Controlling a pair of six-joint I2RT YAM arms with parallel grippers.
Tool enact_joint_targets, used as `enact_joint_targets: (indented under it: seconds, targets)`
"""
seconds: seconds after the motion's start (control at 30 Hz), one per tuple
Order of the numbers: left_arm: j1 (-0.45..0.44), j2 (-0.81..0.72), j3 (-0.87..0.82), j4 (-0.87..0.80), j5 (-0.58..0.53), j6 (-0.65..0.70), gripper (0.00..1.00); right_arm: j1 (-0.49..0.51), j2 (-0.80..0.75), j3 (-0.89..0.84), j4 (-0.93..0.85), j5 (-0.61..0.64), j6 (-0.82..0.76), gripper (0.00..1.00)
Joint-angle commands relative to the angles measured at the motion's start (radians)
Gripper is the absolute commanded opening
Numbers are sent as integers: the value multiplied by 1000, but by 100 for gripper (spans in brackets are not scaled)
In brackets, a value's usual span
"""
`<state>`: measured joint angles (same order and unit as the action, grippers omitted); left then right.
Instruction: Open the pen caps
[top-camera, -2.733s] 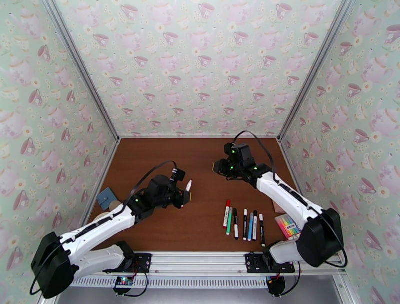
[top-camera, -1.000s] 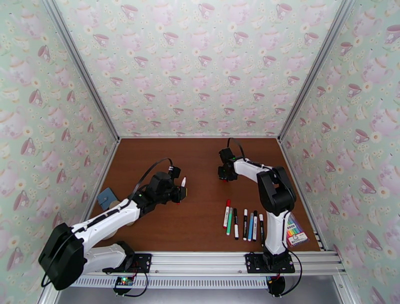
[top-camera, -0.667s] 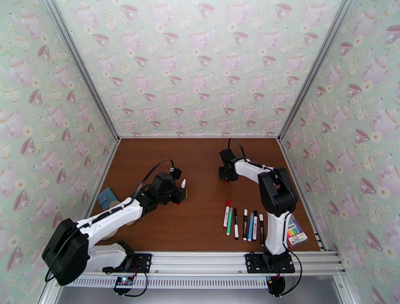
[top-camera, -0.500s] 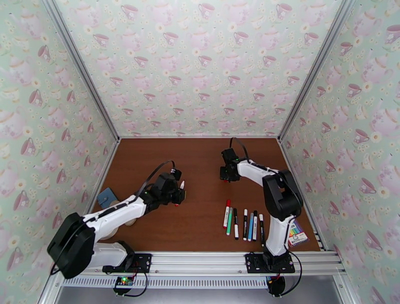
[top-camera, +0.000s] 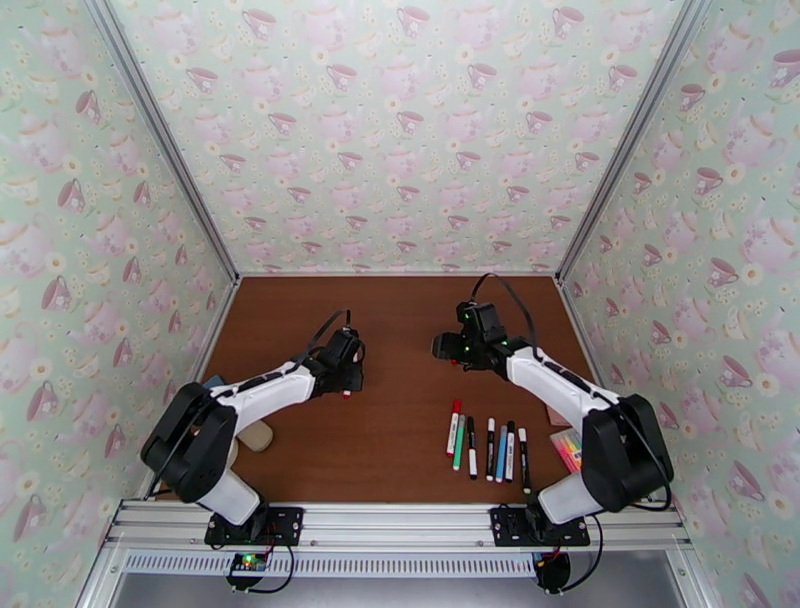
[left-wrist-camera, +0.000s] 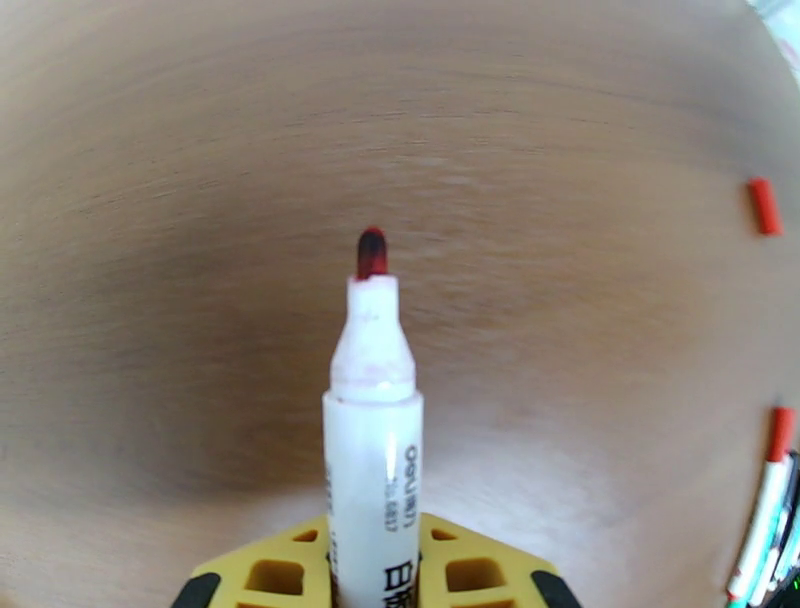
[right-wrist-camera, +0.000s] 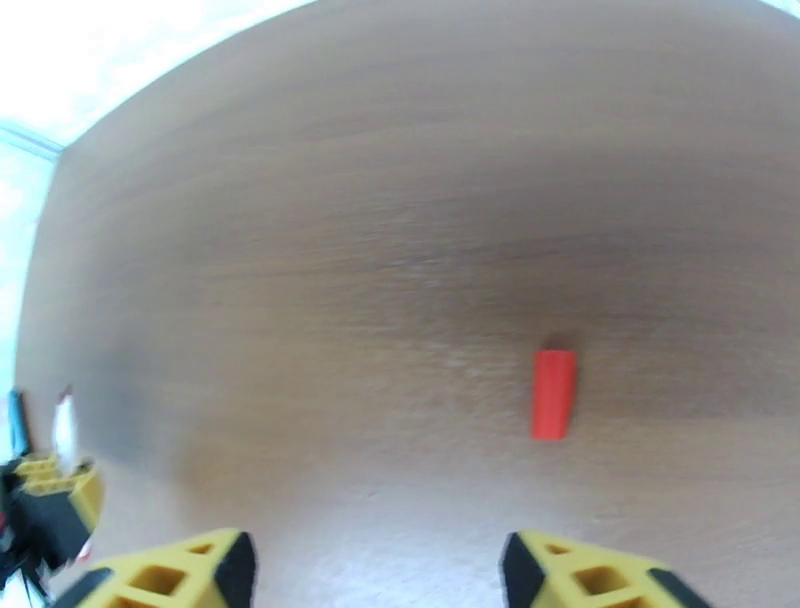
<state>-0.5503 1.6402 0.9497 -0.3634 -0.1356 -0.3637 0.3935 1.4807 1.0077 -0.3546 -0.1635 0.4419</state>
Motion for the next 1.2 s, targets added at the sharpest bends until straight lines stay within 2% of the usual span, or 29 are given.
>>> enact_joint_targets:
  seconds: [0.0, 0.13, 0.47, 0.73, 1.17]
  targets:
    - [16, 42, 41, -17, -65, -5, 4, 5, -55, -26, 40, -66, -2, 85]
    - [52, 71, 41, -6, -62, 3, 5, 5, -100, -59, 58, -104, -8, 100]
    - [128, 135, 103, -15, -5, 56, 8, 5, -176, -166, 181, -161, 29, 100]
    - [148, 173, 105, -16, 19, 65, 12, 5, -199, -197, 237, -173, 51, 100]
    - [161, 191, 84, -8, 52, 49, 36, 5, -230, -237, 250, -119, 57, 100]
